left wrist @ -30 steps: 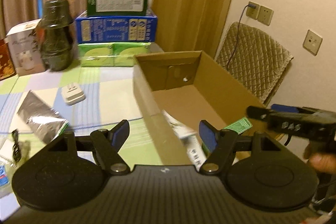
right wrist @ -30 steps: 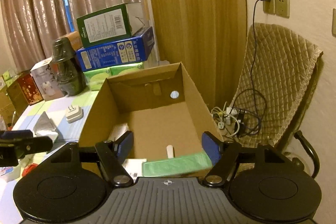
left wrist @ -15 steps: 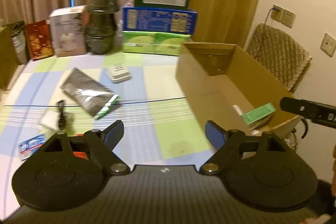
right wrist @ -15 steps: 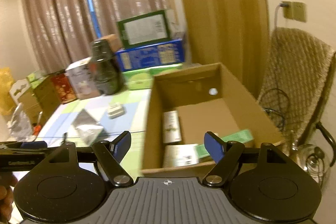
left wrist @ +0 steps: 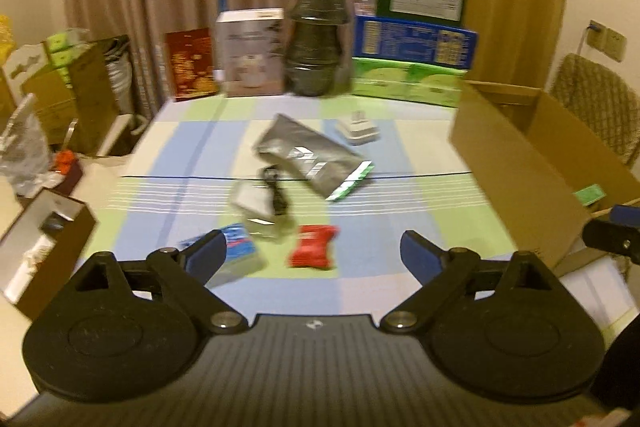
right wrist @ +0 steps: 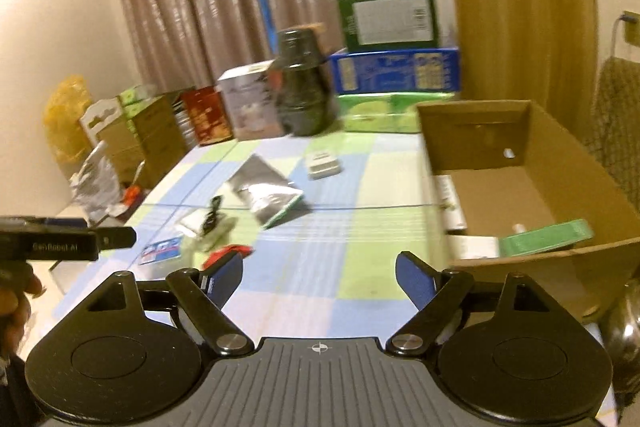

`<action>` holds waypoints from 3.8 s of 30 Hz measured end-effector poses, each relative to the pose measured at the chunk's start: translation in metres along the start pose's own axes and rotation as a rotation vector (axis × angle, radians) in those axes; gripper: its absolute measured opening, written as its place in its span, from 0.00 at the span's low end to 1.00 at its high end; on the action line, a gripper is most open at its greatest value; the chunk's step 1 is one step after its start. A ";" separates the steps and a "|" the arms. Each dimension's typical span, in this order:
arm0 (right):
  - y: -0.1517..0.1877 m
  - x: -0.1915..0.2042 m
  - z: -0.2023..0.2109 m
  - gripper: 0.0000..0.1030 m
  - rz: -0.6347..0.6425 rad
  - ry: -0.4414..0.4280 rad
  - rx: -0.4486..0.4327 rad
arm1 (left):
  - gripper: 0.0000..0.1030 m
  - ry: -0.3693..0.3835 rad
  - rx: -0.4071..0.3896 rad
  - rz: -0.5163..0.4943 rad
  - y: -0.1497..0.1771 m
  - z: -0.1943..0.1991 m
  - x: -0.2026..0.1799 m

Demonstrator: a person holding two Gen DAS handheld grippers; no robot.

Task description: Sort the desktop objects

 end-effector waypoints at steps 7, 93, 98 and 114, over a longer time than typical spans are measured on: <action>0.005 0.032 -0.025 0.82 0.042 -0.044 0.015 | 0.90 -0.020 0.005 -0.071 -0.004 0.004 0.051; 0.037 0.092 -0.318 0.66 0.599 -0.445 0.324 | 0.63 0.090 0.236 -0.158 0.050 -0.162 0.097; 0.038 0.088 -0.310 0.50 0.536 -0.446 0.337 | 0.63 0.108 0.242 -0.139 0.051 -0.164 0.099; 0.072 0.038 -0.192 0.36 0.343 -0.155 0.305 | 0.62 0.175 0.245 -0.186 0.050 -0.139 0.057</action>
Point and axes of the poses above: each gripper's, at about its wrist camera, not at the fingertips, and z roughly against the way its jaws point, x to its left, y to its underside, the point moved 3 cm from there along -z, roughly the way its jaws point, and after that the axes turned 5 degrees about -x, right-handed, at the moved point
